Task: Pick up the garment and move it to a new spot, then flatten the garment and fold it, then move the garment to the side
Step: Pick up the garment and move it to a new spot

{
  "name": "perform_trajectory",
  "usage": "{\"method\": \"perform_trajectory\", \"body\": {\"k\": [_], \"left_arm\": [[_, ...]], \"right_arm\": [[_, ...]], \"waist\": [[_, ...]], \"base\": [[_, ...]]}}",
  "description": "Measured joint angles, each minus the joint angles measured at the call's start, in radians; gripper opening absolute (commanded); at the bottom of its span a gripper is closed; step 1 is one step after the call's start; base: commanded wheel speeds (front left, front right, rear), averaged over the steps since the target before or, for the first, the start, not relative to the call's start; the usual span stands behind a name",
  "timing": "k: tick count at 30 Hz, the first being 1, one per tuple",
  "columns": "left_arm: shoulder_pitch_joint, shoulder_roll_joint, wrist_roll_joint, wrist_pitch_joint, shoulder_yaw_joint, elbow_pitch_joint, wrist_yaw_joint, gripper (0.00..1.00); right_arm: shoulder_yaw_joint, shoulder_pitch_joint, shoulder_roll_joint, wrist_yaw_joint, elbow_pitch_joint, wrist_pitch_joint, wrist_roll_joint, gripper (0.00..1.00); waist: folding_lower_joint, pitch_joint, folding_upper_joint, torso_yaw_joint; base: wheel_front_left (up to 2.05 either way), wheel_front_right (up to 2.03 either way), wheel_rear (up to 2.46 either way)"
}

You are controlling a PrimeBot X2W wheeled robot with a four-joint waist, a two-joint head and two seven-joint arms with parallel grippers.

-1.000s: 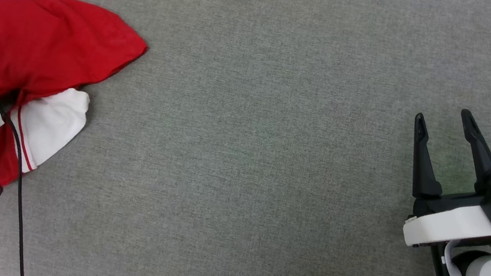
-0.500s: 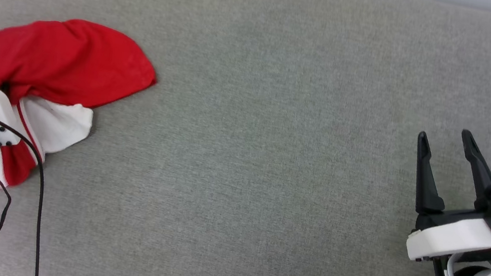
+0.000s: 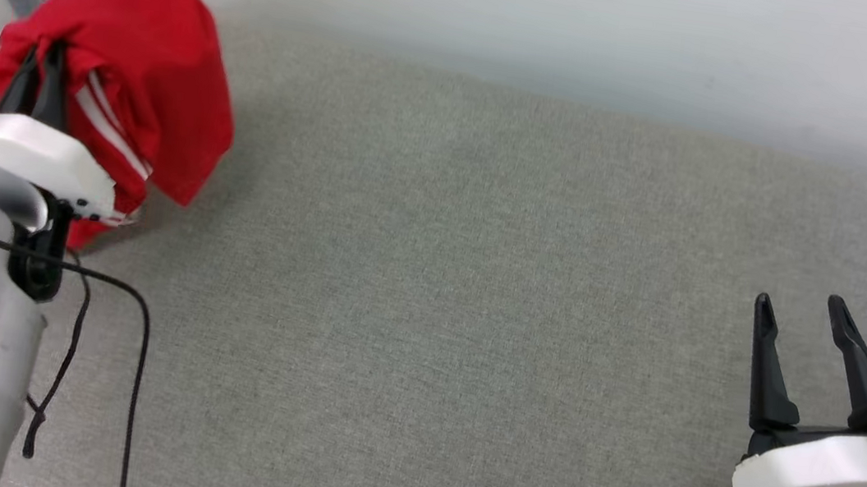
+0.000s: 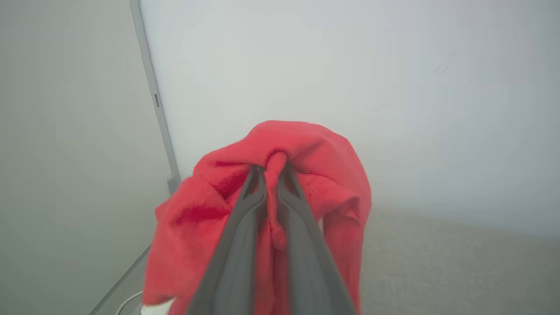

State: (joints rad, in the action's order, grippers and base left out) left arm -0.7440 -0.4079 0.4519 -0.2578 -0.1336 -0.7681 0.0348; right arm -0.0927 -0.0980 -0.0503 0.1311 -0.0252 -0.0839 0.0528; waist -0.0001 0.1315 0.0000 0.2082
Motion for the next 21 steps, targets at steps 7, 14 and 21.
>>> {"method": "perform_trajectory", "body": {"k": [7, 14, 21], "left_arm": [[0.063, 0.079, -0.044, -0.002, 0.035, 0.241, -0.026, 0.00], [0.171, 0.173, -0.066, -0.002, -0.011, 0.385, -0.020, 0.00], [0.265, 0.278, -0.038, 0.016, -0.119, 0.447, 0.032, 0.00]], "right_arm": [[-0.023, 0.035, 0.000, 0.000, -0.005, 0.007, 0.011, 1.00], [-0.026, 0.063, 0.000, 0.000, -0.008, 0.015, 0.021, 1.00], [-0.044, 0.080, 0.000, 0.000, -0.019, 0.019, 0.036, 1.00]], "waist": [[-0.0001, -0.053, 0.0000, -0.045], [0.0000, -0.078, 0.0000, -0.139], [0.0000, -0.081, 0.0000, -0.238]], "base": [[0.00, 0.00, 0.00], [0.00, 0.00, 0.00], [0.00, 0.00, 0.00]]}}
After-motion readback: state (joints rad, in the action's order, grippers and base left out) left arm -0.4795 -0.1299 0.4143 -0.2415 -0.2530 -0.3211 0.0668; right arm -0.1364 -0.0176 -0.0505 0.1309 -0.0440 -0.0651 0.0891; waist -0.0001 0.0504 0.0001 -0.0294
